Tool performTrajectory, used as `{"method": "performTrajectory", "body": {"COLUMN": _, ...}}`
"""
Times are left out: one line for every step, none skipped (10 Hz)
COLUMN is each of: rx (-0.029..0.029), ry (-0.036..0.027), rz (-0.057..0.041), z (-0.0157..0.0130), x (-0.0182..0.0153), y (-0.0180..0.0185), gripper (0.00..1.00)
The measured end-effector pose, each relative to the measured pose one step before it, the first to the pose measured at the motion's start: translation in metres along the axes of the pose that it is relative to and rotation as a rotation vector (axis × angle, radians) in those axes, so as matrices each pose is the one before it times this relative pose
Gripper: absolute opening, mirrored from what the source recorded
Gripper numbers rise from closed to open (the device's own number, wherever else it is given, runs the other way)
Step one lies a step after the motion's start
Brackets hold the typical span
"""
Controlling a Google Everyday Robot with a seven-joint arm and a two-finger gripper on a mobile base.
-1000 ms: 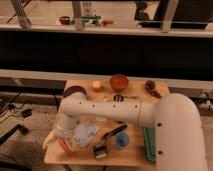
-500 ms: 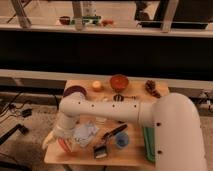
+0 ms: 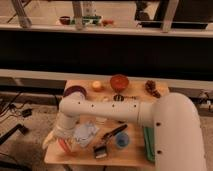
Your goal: Place pepper in paper cup
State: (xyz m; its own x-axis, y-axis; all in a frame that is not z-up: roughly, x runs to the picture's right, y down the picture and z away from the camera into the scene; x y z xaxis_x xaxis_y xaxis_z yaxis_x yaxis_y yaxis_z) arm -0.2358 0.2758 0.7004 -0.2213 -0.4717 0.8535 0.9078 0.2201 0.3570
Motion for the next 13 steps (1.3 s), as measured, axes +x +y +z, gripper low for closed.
{"method": "performTrajectory", "body": {"rx": -0.05847, "ry": 0.01172, "rz": -0.05292, "z": 0.00199, "x": 0.00332, "y": -0.0016, "gripper": 0.8}}
{"method": "performTrajectory", "body": {"rx": -0.07079, "ry": 0.0115, "rz": -0.05485, "z": 0.0013, "x": 0.00196, "y": -0.00009, "gripper": 0.8}}
{"method": "performTrajectory", "body": {"rx": -0.02837, "ry": 0.01046, "rz": -0.0187, "z": -0.00073, "x": 0.00067, "y": 0.00329, "gripper": 0.8}}
{"method": "performTrajectory", "body": {"rx": -0.01092, "ry": 0.00955, "rz": -0.0101, "z": -0.00149, "x": 0.00022, "y": 0.00249, "gripper": 0.8}}
{"method": "performTrajectory", "body": {"rx": -0.01237, "ry": 0.00794, "rz": -0.01445, "z": -0.00032, "x": -0.00095, "y": 0.00252, "gripper": 0.8}}
{"method": "performTrajectory", "body": {"rx": -0.01574, "ry": 0.0076, "rz": -0.03779, "z": 0.00073, "x": -0.0037, "y": 0.00346, "gripper": 0.8}}
{"method": "performTrajectory", "body": {"rx": -0.00464, "ry": 0.00403, "rz": -0.02483, "z": -0.00035, "x": -0.00134, "y": 0.00399, "gripper": 0.8}}
{"method": "performTrajectory", "body": {"rx": -0.01407, "ry": -0.00383, "rz": -0.03589, "z": 0.00151, "x": -0.00191, "y": 0.0034, "gripper": 0.8}}
{"method": "performTrajectory", "body": {"rx": -0.00679, "ry": -0.00854, "rz": -0.02296, "z": 0.00367, "x": 0.00086, "y": -0.00025, "gripper": 0.8}}
{"method": "performTrajectory", "body": {"rx": -0.02168, "ry": -0.02323, "rz": -0.02776, "z": 0.00564, "x": 0.00059, "y": 0.00218, "gripper": 0.8}}
{"method": "performTrajectory", "body": {"rx": -0.01912, "ry": -0.02697, "rz": -0.02411, "z": 0.00764, "x": 0.00084, "y": 0.00262, "gripper": 0.8}}
{"method": "performTrajectory", "body": {"rx": -0.0163, "ry": -0.02089, "rz": -0.02313, "z": 0.0062, "x": 0.00136, "y": -0.0002, "gripper": 0.8}}
{"method": "performTrajectory", "body": {"rx": -0.01854, "ry": -0.01763, "rz": -0.02151, "z": 0.00353, "x": 0.00045, "y": 0.00016, "gripper": 0.8}}
